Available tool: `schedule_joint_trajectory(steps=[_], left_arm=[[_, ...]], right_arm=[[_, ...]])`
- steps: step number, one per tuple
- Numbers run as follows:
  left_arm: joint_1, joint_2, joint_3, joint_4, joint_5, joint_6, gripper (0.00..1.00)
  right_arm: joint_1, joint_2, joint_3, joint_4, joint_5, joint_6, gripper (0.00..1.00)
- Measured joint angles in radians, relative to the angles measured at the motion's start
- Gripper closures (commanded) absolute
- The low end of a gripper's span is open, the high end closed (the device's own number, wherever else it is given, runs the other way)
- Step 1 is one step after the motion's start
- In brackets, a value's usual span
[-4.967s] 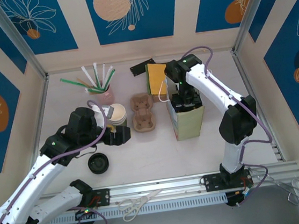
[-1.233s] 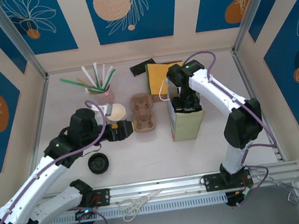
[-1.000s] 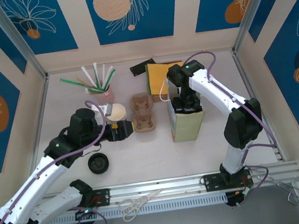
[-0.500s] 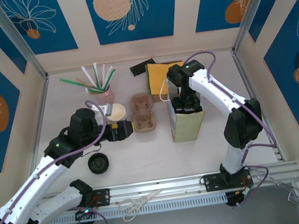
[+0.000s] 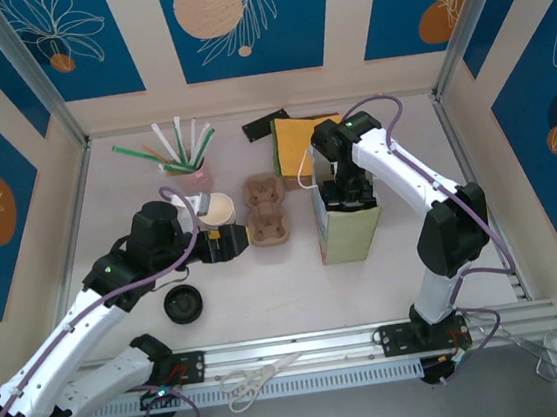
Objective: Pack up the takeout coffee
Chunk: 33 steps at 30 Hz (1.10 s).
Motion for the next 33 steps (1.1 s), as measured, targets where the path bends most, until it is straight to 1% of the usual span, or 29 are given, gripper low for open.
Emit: schedule_joint_trajectory(steps=[33], left_arm=[[0.000, 0.000, 0.000, 0.000, 0.000, 0.000, 0.00]], right_arm=[[-0.019, 0.001, 0.001, 0.001, 0.000, -0.005, 0.34]])
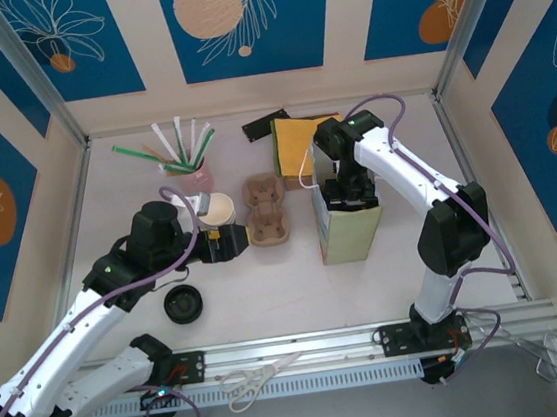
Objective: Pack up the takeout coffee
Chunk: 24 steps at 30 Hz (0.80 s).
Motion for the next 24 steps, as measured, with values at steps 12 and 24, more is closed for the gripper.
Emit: schedule_joint_trajectory(steps=[12, 24], left_arm=[[0.000, 0.000, 0.000, 0.000, 0.000, 0.000, 0.00], [0.000, 0.012, 0.000, 0.000, 0.000, 0.003, 0.00]], right_arm=[[0.000, 0.016, 0.009, 0.005, 0.000, -0.004, 0.34], [-0.005, 0.023, 0.012, 0.007, 0.000, -0.008, 0.34]])
